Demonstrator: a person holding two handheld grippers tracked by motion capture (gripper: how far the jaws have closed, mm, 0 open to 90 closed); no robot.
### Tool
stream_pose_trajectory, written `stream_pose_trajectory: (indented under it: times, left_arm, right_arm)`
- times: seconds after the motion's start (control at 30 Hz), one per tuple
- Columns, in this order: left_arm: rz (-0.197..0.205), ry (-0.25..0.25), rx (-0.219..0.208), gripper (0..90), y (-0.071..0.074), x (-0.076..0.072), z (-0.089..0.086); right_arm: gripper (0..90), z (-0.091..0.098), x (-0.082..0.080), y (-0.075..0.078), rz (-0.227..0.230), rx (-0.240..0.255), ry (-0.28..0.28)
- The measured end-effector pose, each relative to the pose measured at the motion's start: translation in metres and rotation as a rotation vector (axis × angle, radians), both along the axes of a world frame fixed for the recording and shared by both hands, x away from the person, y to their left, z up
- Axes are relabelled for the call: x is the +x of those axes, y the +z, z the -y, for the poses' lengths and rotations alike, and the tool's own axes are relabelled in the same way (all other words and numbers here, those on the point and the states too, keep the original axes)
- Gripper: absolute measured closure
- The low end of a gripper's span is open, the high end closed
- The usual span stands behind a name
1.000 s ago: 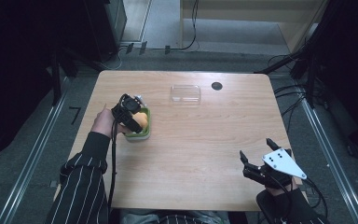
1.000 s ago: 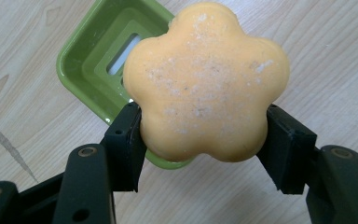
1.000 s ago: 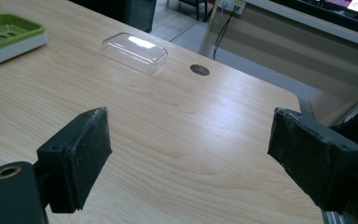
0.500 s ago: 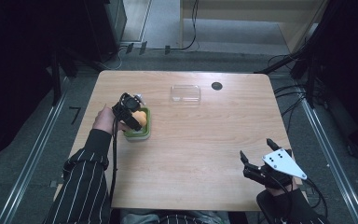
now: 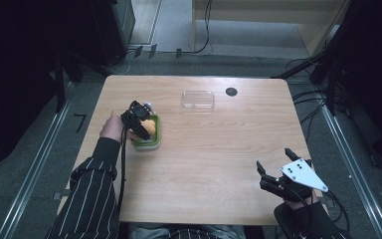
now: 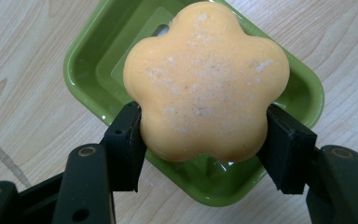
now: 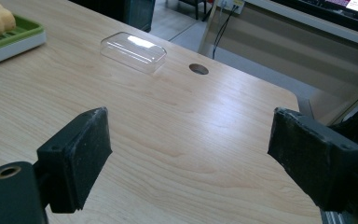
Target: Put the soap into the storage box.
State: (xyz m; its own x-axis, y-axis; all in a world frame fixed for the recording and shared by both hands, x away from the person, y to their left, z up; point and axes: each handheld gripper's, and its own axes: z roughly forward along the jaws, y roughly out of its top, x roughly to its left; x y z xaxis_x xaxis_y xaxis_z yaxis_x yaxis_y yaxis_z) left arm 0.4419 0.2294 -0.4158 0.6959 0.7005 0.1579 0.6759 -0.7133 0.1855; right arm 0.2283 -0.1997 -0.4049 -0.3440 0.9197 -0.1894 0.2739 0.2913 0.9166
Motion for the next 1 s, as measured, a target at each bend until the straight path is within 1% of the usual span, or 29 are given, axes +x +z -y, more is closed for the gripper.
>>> stream_pose_trajectory:
  times: [0.03, 0.07, 0.23, 0.3, 0.4, 0.47, 0.6, 0.63, 0.7, 0.87, 1.0]
  left_arm:
    - [0.004, -0.003, 0.001, 39.6, -0.002, 0.0, 0.0]
    - [-0.003, -0.005, 0.003, 39.6, -0.002, 0.001, 0.0]
    - [0.014, -0.009, 0.022, 39.6, -0.006, 0.002, 0.0]
    - [0.012, -0.009, 0.019, 39.6, -0.008, 0.002, -0.001]
    - [0.013, -0.024, 0.033, 39.6, -0.01, 0.002, 0.0]
    - [0.01, -0.026, 0.028, 39.5, -0.011, 0.002, 0.001]
    - [0.018, -0.03, 0.025, 39.5, -0.013, 0.002, 0.001]
    - [0.018, -0.028, 0.027, 39.5, -0.013, 0.002, 0.001]
    - [0.019, -0.035, 0.046, 39.4, -0.014, 0.002, 0.002]
    - [0.01, -0.041, 0.052, 39.2, -0.014, 0.002, 0.002]
    - [0.021, -0.043, 0.046, 39.0, -0.013, 0.002, 0.002]
  right_arm:
    - [13.4, 0.0, 0.0, 0.0, 0.0, 0.001, 0.0]
    - [13.4, 0.0, 0.0, 0.0, 0.0, 0.002, -0.001]
    - [13.3, 0.0, 0.0, 0.0, 0.0, 0.003, -0.002]
    - [13.3, 0.0, 0.0, 0.0, 0.001, 0.002, -0.001]
    - [13.3, 0.0, 0.0, 0.0, 0.0, 0.004, -0.006]
    - [13.3, 0.0, -0.001, 0.0, 0.0, 0.004, -0.004]
    - [13.3, 0.0, -0.001, 0.0, -0.001, 0.006, -0.007]
    - [13.3, 0.0, -0.001, 0.0, 0.0, 0.005, -0.006]
    - [13.3, 0.0, -0.001, 0.0, 0.0, 0.003, -0.005]
    - [13.3, 0.0, -0.001, 0.0, 0.001, 0.004, -0.006]
    - [13.4, 0.0, -0.001, 0.0, 0.001, 0.003, -0.005]
